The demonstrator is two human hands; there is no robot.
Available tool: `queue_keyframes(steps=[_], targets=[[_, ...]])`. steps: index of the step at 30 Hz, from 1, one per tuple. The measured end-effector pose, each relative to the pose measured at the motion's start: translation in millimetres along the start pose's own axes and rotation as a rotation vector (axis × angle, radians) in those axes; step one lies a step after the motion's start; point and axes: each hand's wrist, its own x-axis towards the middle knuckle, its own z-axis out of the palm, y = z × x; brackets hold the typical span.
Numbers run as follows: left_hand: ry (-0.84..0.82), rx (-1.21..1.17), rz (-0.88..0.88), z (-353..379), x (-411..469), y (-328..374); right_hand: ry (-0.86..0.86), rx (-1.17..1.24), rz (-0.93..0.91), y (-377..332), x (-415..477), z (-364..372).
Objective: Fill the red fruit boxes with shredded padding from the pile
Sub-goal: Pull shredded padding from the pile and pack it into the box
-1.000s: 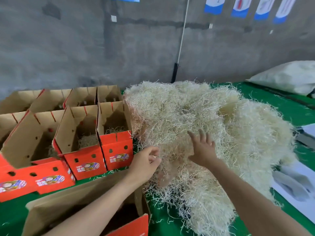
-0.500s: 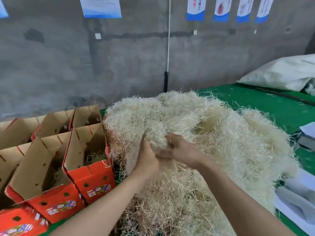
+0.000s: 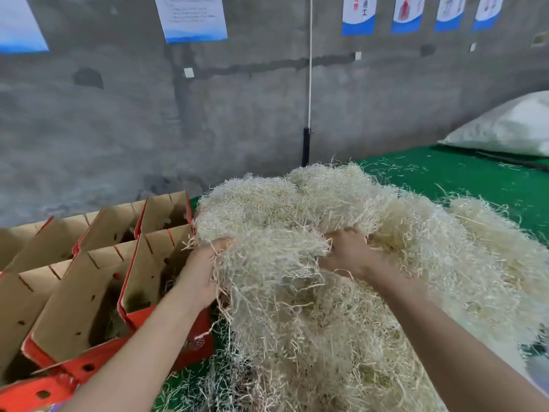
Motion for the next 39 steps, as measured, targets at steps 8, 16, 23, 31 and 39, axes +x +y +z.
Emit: queue_keyframes(steps=[8,16,23,31,39], targets=[[-0.300,0.065,-0.220,8,-7,-23,0.071,0.323,-0.035,-40,-23,10],[0.199,0.003,0.022,30,-1,-5,-0.303,-0.048,-0.038,1,-15,14],[0.236,-0.189,-0.021,9,0,6,-0.428,-0.063,0.180,31,-23,-12],[0.016,-0.312,0.051,12,-6,8,0.200,0.296,-0.251,-52,-12,-71],[-0.143,-0.426,0.194,10,-13,21,-0.228,-0.163,0.196,29,0,56]])
